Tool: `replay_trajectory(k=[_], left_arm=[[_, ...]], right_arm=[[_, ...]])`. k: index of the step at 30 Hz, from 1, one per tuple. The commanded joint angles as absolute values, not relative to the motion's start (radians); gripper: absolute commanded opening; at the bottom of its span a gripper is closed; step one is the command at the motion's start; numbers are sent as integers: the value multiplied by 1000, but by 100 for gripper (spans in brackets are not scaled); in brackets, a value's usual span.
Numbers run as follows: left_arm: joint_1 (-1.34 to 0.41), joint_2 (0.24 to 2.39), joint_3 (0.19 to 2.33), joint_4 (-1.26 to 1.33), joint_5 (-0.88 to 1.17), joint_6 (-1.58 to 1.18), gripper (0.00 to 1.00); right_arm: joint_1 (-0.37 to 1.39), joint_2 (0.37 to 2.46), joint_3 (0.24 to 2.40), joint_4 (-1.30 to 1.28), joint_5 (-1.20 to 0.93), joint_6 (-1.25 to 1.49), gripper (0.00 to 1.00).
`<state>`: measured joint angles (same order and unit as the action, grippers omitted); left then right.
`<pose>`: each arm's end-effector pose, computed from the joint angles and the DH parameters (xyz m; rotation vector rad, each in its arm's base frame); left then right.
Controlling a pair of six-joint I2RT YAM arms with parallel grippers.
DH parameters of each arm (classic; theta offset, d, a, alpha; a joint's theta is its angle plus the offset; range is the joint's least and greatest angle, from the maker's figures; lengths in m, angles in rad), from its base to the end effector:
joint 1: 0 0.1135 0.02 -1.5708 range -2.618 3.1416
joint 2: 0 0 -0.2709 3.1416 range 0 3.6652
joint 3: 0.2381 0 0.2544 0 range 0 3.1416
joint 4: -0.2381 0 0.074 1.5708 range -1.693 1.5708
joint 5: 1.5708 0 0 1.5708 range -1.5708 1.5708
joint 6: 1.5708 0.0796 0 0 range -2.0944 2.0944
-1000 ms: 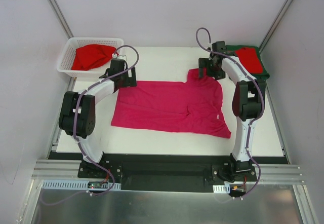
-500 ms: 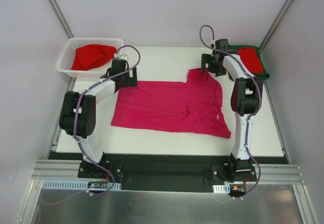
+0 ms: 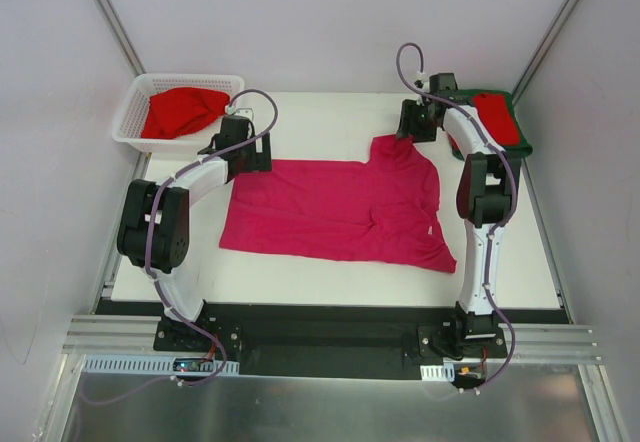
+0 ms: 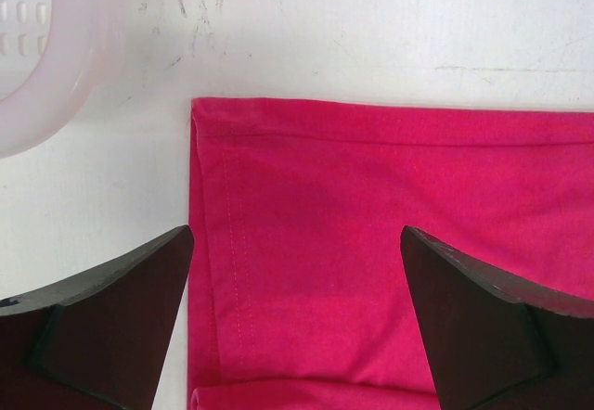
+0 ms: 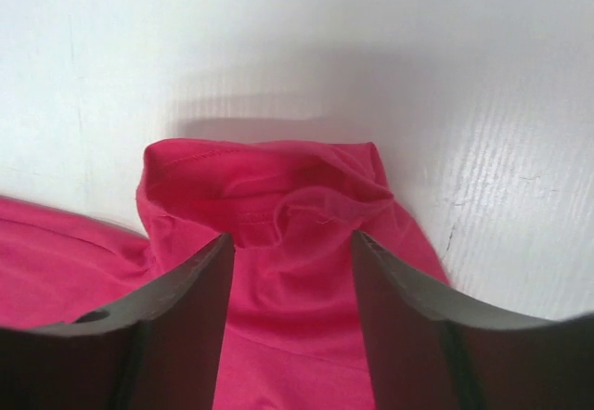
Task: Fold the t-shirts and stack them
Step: Grap the side of the flattened tshirt furthest away from the robot with both arms
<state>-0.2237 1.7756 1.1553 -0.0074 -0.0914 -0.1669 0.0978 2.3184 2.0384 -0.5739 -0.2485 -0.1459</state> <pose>0.4260 -0.0895 0.1938 0.0112 2.1980 -0.1189 0.5531 0.0739 0.1876 -0.4042 2.3745 0.2787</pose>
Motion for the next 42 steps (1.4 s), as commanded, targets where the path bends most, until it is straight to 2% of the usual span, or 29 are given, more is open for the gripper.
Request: replay_trajectory(k=[1,9,16,28,42], left_arm=[[-235,1772,1177,-3,-100,-160,95],[-236,1770,1175,-3,-100,-158,94],[-236,1772,1177,-3,-98,-158,94],[-238,1772,1177,-3,-101,-153,93],[-238,1772,1180,-3,-103,-153,93]], right_arm=[[89,2313,2072,-542,-314,-135,54],[74,2329,2083,-537,-327,-115,52],[72,2330,2080,-571,-230,-133,52],[54,2373,2128,-564,-261,-84,52],[43,2384,2140,-548,-259,-55,45]])
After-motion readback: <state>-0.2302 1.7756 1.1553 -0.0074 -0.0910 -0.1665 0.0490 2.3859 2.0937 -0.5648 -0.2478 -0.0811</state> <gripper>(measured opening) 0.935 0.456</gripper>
